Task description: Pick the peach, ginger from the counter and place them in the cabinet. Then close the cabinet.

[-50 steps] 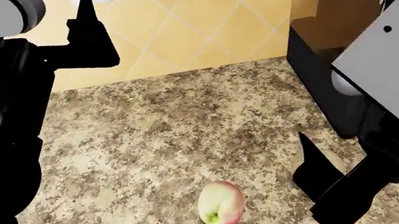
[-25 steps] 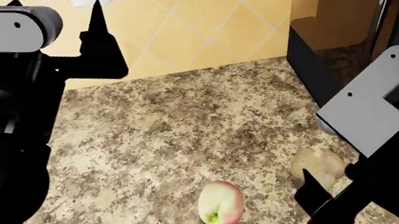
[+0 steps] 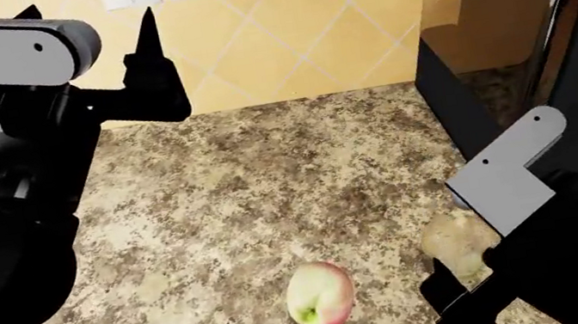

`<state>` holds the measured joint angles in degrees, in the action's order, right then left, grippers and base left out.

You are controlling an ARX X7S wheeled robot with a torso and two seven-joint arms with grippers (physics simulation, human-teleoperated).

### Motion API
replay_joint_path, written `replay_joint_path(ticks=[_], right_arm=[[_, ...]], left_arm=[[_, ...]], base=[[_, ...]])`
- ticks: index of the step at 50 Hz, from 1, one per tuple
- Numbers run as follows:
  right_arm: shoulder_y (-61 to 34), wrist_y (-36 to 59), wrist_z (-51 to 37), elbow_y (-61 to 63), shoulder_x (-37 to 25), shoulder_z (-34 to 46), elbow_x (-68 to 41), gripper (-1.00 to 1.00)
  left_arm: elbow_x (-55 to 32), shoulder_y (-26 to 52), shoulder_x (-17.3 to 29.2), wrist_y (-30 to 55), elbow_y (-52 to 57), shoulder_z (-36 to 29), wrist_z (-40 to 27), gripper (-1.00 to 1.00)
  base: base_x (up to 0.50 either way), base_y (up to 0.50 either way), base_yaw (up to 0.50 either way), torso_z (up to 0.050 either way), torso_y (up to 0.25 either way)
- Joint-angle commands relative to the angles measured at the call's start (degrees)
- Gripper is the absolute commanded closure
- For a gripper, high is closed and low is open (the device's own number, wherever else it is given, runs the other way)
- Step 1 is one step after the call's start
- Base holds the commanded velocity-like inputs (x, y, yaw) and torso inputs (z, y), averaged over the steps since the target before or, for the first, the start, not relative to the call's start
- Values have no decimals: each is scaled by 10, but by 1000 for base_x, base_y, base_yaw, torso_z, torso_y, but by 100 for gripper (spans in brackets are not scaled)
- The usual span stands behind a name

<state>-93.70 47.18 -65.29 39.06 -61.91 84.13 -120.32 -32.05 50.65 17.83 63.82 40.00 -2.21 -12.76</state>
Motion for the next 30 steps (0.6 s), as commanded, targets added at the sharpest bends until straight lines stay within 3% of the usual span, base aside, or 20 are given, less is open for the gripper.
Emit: replay_joint_path(ticks=[1, 30], right_arm=[[58, -23, 50, -30, 9, 11, 73, -100], [125, -50, 103, -83, -15, 33, 137, -100]], left_arm=[[-2, -2, 2, -4, -1, -4, -1, -100], [-8, -4, 6, -9, -4, -8, -7, -100]], base=[[0, 0, 0, 0, 0], [0, 0, 0, 0, 0]])
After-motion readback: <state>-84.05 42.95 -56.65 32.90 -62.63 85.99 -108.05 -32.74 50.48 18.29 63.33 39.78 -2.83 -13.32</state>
